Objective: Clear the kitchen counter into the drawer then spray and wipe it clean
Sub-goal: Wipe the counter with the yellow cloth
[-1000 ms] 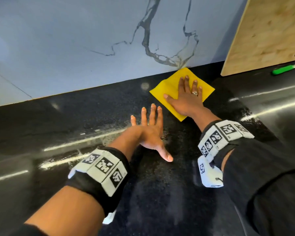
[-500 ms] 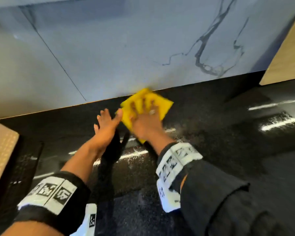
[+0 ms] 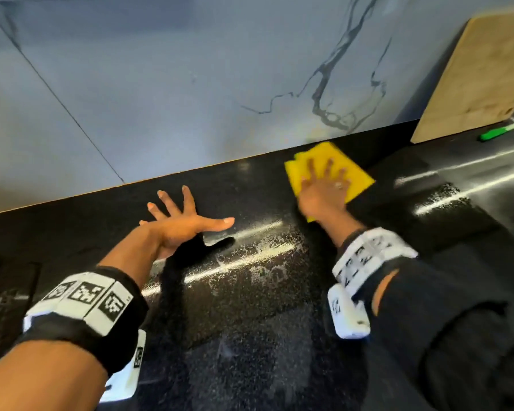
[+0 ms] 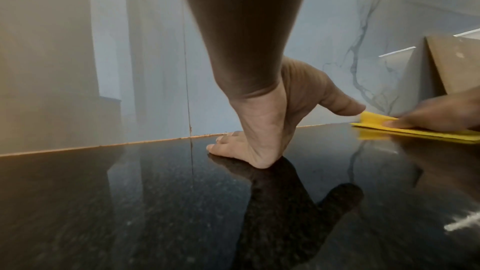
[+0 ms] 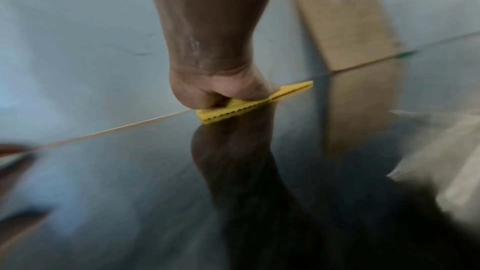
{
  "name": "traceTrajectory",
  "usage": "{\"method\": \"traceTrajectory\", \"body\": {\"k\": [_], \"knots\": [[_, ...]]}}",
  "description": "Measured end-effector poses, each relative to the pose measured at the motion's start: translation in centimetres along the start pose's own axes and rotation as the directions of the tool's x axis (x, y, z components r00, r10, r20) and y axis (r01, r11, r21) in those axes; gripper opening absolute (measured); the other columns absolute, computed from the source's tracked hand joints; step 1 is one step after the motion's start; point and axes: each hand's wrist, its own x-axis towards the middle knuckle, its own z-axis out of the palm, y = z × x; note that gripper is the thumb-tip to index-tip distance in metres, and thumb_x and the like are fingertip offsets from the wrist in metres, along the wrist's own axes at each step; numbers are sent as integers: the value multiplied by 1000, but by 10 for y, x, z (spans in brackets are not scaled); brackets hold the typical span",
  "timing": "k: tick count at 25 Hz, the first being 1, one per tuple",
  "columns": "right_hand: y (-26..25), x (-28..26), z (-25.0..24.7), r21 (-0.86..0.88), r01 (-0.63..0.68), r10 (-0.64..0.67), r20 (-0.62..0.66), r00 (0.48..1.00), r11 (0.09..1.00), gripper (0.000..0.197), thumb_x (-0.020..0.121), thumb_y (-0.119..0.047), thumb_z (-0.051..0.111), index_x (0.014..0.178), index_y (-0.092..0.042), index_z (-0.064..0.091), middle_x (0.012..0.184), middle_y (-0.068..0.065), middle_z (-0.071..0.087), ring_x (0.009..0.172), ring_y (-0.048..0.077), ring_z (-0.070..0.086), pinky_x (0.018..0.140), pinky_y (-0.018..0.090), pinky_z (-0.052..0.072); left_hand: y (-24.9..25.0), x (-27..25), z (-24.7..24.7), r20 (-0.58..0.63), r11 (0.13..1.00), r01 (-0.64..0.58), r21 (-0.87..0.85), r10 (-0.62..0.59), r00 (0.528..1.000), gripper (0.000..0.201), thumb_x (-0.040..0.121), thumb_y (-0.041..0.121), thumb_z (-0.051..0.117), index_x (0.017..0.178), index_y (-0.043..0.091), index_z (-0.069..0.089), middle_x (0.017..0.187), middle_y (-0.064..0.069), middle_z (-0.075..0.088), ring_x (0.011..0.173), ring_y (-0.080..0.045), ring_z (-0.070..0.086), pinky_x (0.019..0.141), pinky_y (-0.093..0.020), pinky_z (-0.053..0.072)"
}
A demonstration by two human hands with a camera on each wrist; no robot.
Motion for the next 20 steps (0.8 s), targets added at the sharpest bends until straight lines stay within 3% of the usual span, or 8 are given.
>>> {"method": "traceTrajectory", "body": {"k": [3,5,7,10,12,15,17,20], "knots": [[-33,-97,43,-100,617,-581,248,776,781,56,106,-39,25,155,-36,-2,162,5,-23,146,37,-25,119,53,-11,-1,6,1,42,997,6,-80,-2,999,139,45,93,61,148,43,-18,149,-4,-43,133,-38,-42,115,-63,-6],[-7,-123,42,-40,752,-716,278,640,657,53,104,-48,16,148,-44,-13,159,-5,-27,142,24,-32,116,42,-18,-2,5,1,12,999,9,-40,-8,1000,132,54,90,57,149,40,-19,150,-6,-42,134,-40,-41,116,-61,-6],[45,-98,28,-106,661,-632,216,745,743,53,98,-58,6,144,-41,-14,160,-3,-20,143,23,-25,118,41,-12,-2,5,0,5,996,23,87,-24,1000,136,54,90,57,148,35,-25,149,-12,-43,134,-44,-38,115,-62,-8],[123,-48,-11,-58,87,-84,47,995,995,61,98,-55,9,153,-31,-4,165,8,-8,151,33,-7,121,47,-1,-3,4,3,-13,969,21,244,-18,1000,150,43,91,62,143,34,-33,147,-15,-45,134,-47,-37,113,-67,-9],[133,-42,-18,42,-181,181,7,983,983,56,104,-48,19,156,-36,0,165,5,-10,150,36,-9,121,52,0,-4,9,5,-35,952,36,303,-27,999,153,42,88,66,141,33,-37,145,-17,-47,133,-49,-37,112,-68,-8],[70,-96,9,-91,112,-99,135,986,990,61,106,-39,27,155,-31,-7,162,14,-20,146,44,-18,118,60,-2,-3,10,5,-42,941,59,333,-48,998,156,42,85,71,141,33,-38,144,-17,-48,134,-49,-37,113,-68,-6],[22,-176,40,-116,560,-511,290,809,821,66,105,-36,33,153,-35,-13,157,11,-29,141,42,-30,116,59,-13,-4,9,6,-54,940,57,336,-42,998,153,46,81,73,142,33,-36,145,-16,-47,134,-48,-36,113,-67,-6],[45,-229,64,-142,788,-754,230,615,600,56,105,-41,26,154,-39,0,165,5,-4,149,39,-5,120,51,-5,-6,0,7,-94,938,23,345,10,996,140,60,74,72,145,33,-31,149,-14,-43,138,-45,-33,112,-64,-12]]}}
